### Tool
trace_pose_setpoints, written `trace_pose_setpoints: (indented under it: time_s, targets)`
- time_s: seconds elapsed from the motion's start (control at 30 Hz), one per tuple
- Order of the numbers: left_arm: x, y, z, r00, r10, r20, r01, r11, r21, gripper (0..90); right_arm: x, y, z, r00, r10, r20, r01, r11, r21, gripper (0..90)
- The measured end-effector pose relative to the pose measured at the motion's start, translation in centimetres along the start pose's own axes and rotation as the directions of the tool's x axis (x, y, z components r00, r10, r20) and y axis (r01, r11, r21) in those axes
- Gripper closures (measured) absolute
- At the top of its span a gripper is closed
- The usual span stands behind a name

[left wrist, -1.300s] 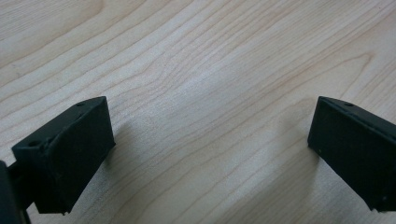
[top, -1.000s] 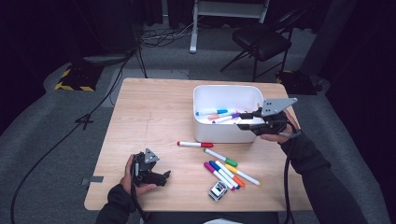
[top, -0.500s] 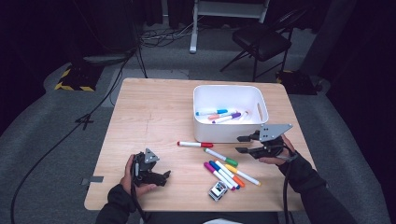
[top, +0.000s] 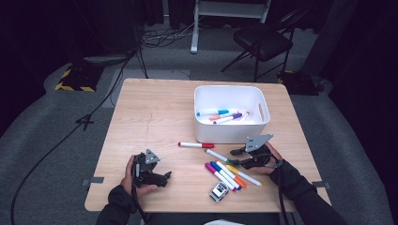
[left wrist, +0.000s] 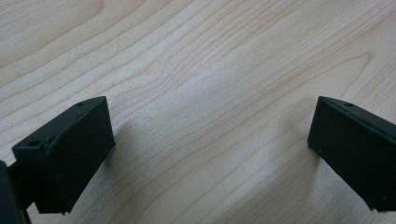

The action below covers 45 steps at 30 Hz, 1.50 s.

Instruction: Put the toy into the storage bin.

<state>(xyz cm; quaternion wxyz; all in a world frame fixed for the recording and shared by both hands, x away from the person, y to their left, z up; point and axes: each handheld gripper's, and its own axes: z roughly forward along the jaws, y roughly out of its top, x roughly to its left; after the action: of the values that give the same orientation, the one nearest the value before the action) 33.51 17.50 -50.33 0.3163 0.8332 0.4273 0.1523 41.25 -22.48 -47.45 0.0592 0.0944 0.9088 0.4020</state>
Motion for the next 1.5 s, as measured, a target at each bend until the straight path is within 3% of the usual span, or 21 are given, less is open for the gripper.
trace_pose_setpoints:
  time_s: [0.23, 0.33, 0.43, 0.83, 1.13, 1.5]
  targets:
    - [0.0, 0.0, 0.0, 1.0000, 0.001, -0.001, -0.001, 1.0000, 0.000, 0.5, -0.4, -1.4, 1.2, 0.9997, 0.022, 0.008, -0.023, 0.998, 0.059, 63.7]
    - [0.0, 0.0, 0.0, 1.0000, 0.002, -0.005, -0.002, 1.0000, 0.001, 0.6, -0.6, -1.8, 1.2, 0.9998, 0.015, -0.012, -0.015, 1.000, 0.027, 69.2]
    - [0.0, 0.0, 0.0, 1.0000, -0.002, 0.001, 0.002, 1.0000, 0.000, 0.5, -0.6, -2.0, 0.9, 0.9992, 0.032, -0.023, -0.032, 0.999, 0.030, 74.7]
    - [0.0, 0.0, 0.0, 1.0000, -0.002, 0.002, 0.002, 1.0000, 0.001, 0.5, -0.6, -2.2, -0.1, 0.9999, -0.013, -0.007, 0.013, 1.000, 0.016, 75.3]
    - [0.0, 0.0, 0.0, 1.0000, 0.002, -0.005, -0.002, 1.0000, 0.001, 0.6, -0.2, -0.4, -3.6, 0.9968, -0.074, 0.029, 0.076, 0.996, -0.051, 75.3]
    - [0.0, 0.0, 0.0, 1.0000, 0.002, -0.004, -0.002, 1.0000, 0.000, 0.5, 0.3, 2.1, -7.9, 0.9851, -0.164, 0.052, 0.167, 0.984, -0.067, 75.3]
